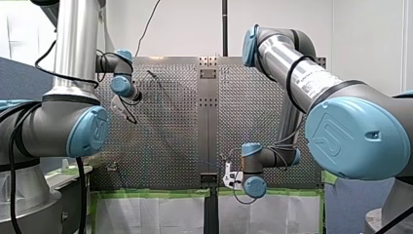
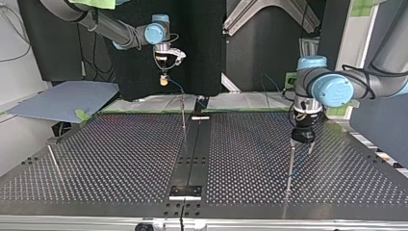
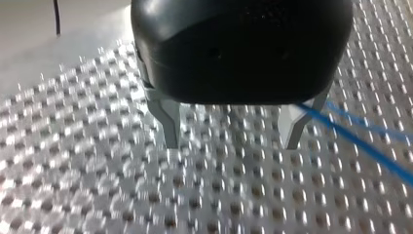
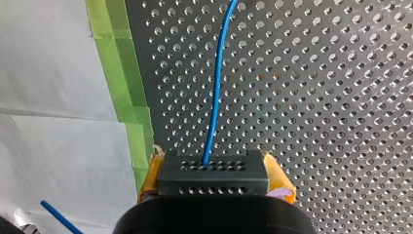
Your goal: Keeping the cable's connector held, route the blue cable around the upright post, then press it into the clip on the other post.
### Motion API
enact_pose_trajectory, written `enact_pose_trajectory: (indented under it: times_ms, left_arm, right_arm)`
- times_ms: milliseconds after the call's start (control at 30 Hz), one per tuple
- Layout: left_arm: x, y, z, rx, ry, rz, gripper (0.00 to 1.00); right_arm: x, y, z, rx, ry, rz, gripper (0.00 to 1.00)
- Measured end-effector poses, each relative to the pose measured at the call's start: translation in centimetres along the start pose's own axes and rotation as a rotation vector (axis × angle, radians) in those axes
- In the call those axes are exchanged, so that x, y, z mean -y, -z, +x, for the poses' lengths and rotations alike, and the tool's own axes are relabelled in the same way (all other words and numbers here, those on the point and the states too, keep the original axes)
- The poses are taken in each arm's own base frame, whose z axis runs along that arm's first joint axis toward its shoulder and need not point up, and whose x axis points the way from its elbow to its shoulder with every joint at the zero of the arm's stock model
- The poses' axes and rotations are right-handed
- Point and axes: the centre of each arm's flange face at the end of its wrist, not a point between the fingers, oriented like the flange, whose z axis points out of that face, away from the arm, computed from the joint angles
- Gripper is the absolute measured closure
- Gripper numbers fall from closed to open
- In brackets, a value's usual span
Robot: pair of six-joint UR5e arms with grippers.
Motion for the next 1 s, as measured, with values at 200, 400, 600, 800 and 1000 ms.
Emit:
enact_pose_trajectory:
  times_ms: [200,400,600,800,1000]
  left_arm:
    - [0.9,1.2,-0.3,-0.012,0.026,0.018,0.0]
    - [1.6,2.7,-0.9,0.002,0.029,0.029,0.0]
    - [2.4,4.3,-1.1,0.005,0.028,0.046,0.0]
    - [3.2,6.2,-1.2,-0.009,0.021,0.071,0.0]
    - [4.4,8.0,-1.9,-0.002,-0.01,0.072,0.0]
  right_arm:
    - [0.0,0.0,0.0,0.002,0.001,-0.001,1.0]
    - [0.0,0.0,0.0,0.003,0.001,0.0,1.0]
    - [0.0,0.0,0.0,0.003,0.001,0.001,1.0]
    - [0.0,0.0,0.0,0.002,0.0,0.003,1.0]
    - [0.1,0.0,0.0,0.001,-0.002,0.005,1.0]
